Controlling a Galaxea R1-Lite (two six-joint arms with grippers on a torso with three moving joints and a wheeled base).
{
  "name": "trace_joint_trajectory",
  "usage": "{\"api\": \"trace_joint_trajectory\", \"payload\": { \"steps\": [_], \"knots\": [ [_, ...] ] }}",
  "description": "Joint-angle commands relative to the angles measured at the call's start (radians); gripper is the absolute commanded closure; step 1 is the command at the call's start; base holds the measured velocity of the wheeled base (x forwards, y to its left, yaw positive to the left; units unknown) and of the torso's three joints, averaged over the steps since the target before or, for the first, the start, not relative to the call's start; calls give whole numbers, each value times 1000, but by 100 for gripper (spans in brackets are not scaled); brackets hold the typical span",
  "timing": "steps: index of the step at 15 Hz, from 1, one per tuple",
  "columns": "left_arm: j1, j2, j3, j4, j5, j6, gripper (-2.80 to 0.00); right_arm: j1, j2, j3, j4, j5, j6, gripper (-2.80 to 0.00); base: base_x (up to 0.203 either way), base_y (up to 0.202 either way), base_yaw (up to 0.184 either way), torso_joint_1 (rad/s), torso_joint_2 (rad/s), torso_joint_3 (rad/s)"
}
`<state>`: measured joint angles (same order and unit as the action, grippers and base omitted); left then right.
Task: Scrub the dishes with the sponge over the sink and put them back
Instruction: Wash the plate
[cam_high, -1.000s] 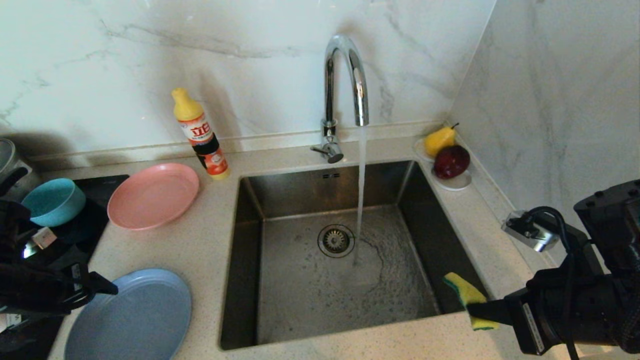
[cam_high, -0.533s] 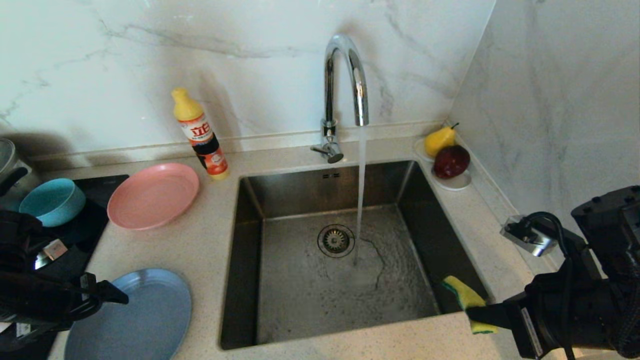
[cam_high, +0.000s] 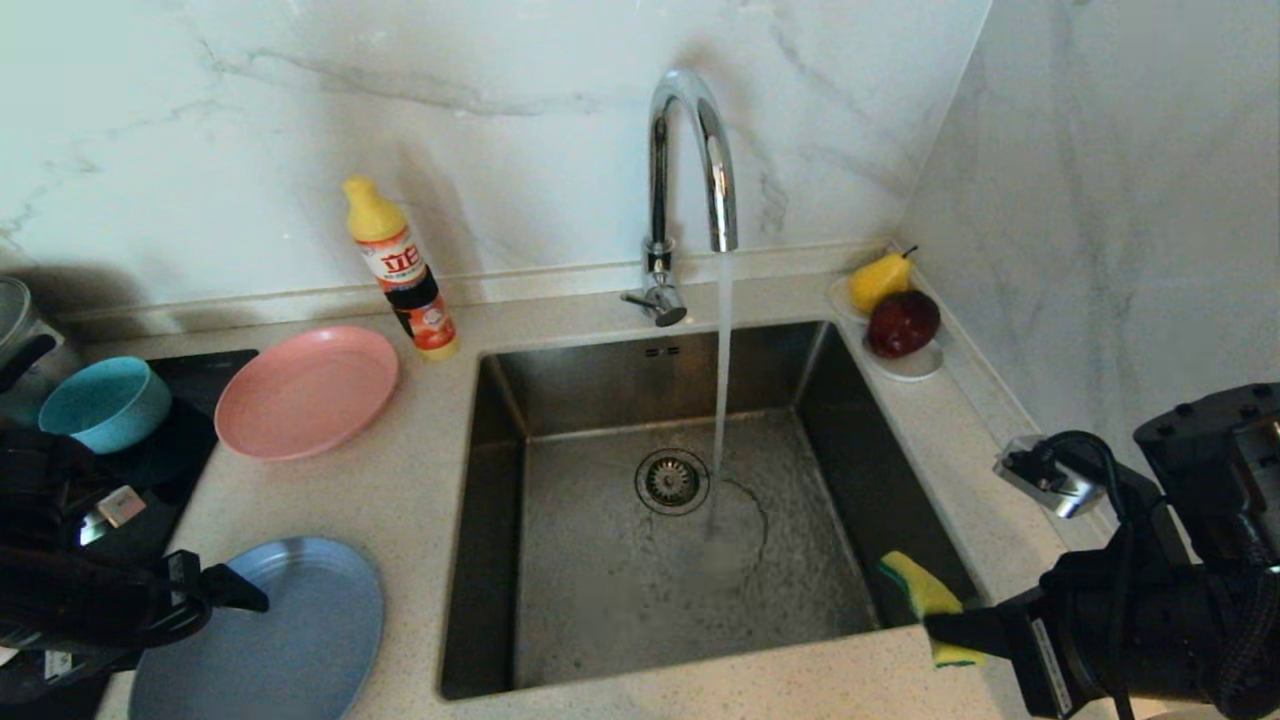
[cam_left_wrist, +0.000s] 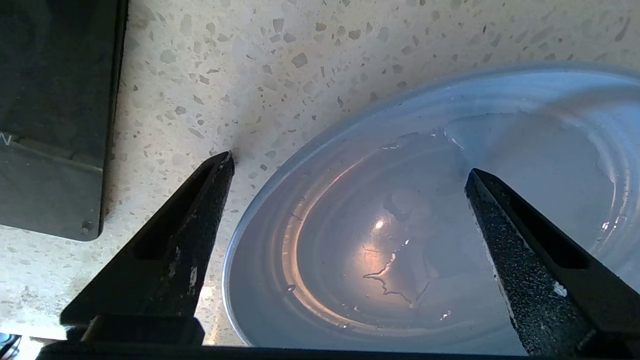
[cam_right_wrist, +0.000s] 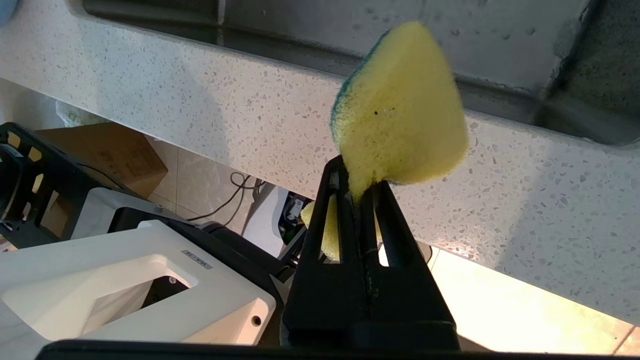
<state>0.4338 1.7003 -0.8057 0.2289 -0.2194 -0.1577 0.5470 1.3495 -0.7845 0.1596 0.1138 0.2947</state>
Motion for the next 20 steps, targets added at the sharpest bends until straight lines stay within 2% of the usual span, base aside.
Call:
{"api": "trace_joint_trajectory", "payload": {
  "steps": [1, 2, 13, 15, 17, 20],
  "knots": [
    [0, 11, 0, 3, -3, -2, -66, 1, -4, -1, 0, 0, 0, 0, 0, 0, 0, 0, 0, 0],
    [0, 12, 0, 3, -3, -2, 0, 1, -4, -4, 0, 0, 0, 0, 0, 0, 0, 0, 0, 0],
    [0, 3, 21, 1, -8, -8, 0, 1, -3, -30, 0, 0, 0, 0, 0, 0, 0, 0, 0, 0],
    [0, -26, 17, 2, -14, -12, 0, 2, -21, -49, 4, -1, -1, 0, 0, 0, 0, 0, 0, 0],
    [0, -88, 11, 7, -48, -20, 0, 2, -52, -87, 13, -4, -2, 0, 0, 0, 0, 0, 0, 0],
    [-22, -198, 13, 35, -73, -35, 0, 1, -82, -154, 24, -53, -12, 0, 0, 0, 0, 0, 0, 0]
  ]
}}
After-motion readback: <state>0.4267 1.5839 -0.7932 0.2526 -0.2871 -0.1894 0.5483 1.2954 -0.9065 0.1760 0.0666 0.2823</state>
